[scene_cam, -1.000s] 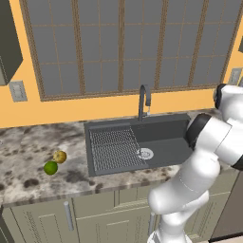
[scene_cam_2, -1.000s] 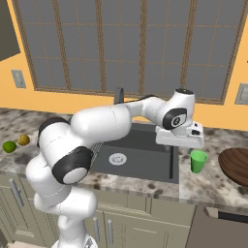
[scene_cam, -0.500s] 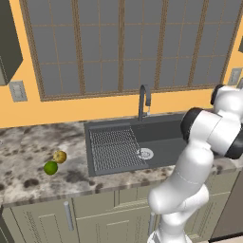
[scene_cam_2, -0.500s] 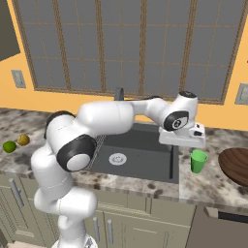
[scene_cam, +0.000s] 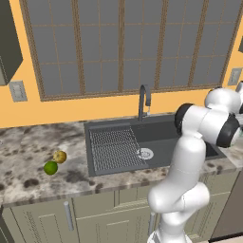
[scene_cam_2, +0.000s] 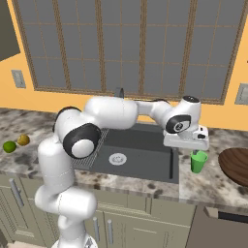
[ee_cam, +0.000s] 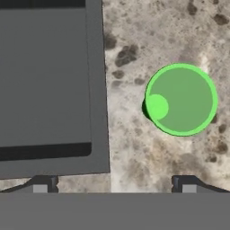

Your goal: Remove the squash and lime from the sink. Then move the bowl and cup from the counter to the sink for washing.

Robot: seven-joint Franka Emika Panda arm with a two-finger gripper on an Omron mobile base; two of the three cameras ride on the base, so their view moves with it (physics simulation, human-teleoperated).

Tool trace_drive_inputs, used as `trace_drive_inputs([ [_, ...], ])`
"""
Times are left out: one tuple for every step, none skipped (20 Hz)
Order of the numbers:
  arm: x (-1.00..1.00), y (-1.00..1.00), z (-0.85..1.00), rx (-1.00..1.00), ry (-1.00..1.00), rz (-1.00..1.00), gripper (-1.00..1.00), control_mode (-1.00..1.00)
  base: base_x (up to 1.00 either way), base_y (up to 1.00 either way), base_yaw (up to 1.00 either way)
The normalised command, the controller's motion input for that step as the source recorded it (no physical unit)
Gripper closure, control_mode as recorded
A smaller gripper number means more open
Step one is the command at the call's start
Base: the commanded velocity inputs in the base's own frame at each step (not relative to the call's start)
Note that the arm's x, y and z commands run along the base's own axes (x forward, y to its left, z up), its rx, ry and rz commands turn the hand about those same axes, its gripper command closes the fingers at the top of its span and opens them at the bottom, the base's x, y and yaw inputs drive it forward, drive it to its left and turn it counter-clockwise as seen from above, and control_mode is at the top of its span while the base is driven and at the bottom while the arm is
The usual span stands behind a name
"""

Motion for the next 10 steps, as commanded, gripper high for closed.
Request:
trace_drive_inputs([
  [0.23, -0.17, -0.12, 0.0, 0.0, 0.0, -1.0, -1.0, 0.0, 0.0, 0.0],
  [0.25, -0.15, -0.12, 0.0, 0.0, 0.0, -1.0, -1.0, 0.0, 0.0, 0.0],
  [0.25, -0.17, -0.11, 0.0, 0.0, 0.0, -1.0, -1.0, 0.0, 0.0, 0.0],
  [0.26, -0.14, -0.13, 0.0, 0.0, 0.0, -1.0, -1.0, 0.0, 0.0, 0.0],
  [0.25, -0.13, -0.11, 0.0, 0.0, 0.0, -1.0, -1.0, 0.0, 0.0, 0.0],
  [0.24, -0.14, -0.11, 0.0, 0.0, 0.0, -1.0, -1.0, 0.0, 0.0, 0.0],
  [0.23, -0.15, -0.11, 0.0, 0.0, 0.0, -1.0, -1.0, 0.0, 0.0, 0.0],
  [0.22, -0.13, -0.11, 0.0, 0.0, 0.0, -1.0, -1.0, 0.0, 0.0, 0.0],
  [0.22, -0.14, -0.11, 0.0, 0.0, 0.0, -1.0, -1.0, 0.0, 0.0, 0.0],
  [0.19, -0.11, -0.13, 0.0, 0.0, 0.0, -1.0, -1.0, 0.0, 0.0, 0.0],
])
